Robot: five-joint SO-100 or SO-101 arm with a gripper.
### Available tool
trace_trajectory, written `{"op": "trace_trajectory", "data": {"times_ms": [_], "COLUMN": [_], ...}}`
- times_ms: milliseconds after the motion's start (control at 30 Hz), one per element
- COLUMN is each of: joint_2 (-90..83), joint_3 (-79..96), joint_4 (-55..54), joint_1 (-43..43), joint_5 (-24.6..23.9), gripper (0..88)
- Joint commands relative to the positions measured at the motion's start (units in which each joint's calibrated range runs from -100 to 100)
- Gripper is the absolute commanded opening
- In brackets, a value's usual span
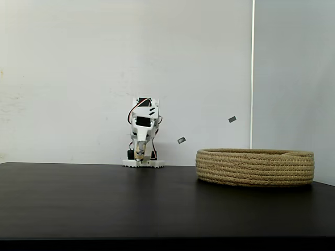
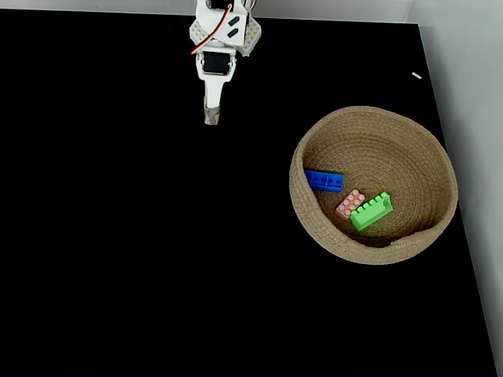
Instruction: Place the lego blocks in the tray
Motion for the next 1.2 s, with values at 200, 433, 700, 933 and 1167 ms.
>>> {"op": "trace_trajectory", "data": {"times_ms": [200, 433, 700, 933, 1167], "joint_2": [-2.61, -2.61, -2.61, -2.61, -2.61], "joint_3": [3.32, 3.23, 1.96, 1.77, 1.77], "joint_4": [-4.6, -4.52, -1.19, -0.69, -0.69], "joint_1": [-0.1, -0.1, -0.92, -1.83, -2.33], "joint_5": [1.76, 0.54, -2.74, -2.0, -1.86], "gripper": [0.1, 0.2, 0.2, 0.2, 0.2]}}
